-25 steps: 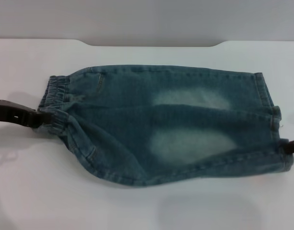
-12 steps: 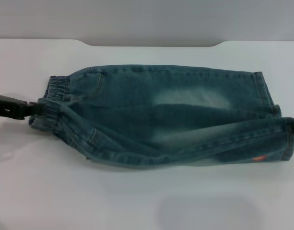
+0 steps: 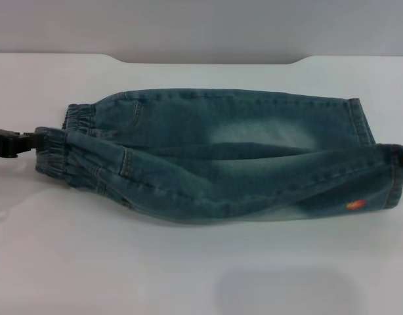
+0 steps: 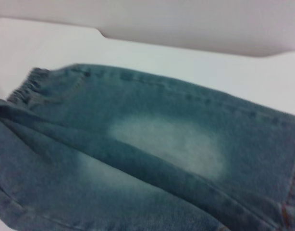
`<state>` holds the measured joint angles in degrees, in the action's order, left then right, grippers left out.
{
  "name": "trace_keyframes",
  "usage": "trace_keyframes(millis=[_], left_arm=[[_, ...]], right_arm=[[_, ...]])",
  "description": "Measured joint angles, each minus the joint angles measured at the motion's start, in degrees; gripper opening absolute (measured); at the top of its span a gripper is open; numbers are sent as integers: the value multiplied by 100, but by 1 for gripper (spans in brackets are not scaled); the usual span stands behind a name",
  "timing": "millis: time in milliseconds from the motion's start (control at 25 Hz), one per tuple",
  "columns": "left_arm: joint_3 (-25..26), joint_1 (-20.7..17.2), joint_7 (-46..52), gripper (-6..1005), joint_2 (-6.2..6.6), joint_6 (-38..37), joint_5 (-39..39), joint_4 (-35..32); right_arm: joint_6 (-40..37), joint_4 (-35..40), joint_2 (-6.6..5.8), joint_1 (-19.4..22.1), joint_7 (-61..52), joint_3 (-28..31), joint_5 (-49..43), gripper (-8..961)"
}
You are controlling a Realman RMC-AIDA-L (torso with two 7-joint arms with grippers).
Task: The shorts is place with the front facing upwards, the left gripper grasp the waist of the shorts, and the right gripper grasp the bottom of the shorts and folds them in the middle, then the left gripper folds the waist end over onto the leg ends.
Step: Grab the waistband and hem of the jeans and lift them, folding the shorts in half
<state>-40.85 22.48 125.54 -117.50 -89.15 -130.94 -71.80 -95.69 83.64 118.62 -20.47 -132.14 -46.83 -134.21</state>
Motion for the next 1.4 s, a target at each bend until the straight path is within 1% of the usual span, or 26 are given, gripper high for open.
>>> trace_keyframes(millis=[320,400,600,800,1040,1400], left_arm=[[31,-143,-79,24,-15,54,226,-1],[11,-290,-210,24,-28,154,500,7],[-20,-423,-430,25,-43,325,867,193],[-25,-550,-563,25,-45,404,1287,362],[-19,-668,-608,25,-45,417,1527,377],[25,-985,-850,26,-46,547,1916,378]], right_arm=[[272,5,25,332,470,-35,536,17],[339,-23,26,423,604,-24,706,17],[568,-147,34,675,1098,6,1103,18],[695,-385,38,792,1528,39,1357,18],[715,-595,38,905,2097,36,1752,18],[544,-545,54,1205,2700,-19,2463,19]])
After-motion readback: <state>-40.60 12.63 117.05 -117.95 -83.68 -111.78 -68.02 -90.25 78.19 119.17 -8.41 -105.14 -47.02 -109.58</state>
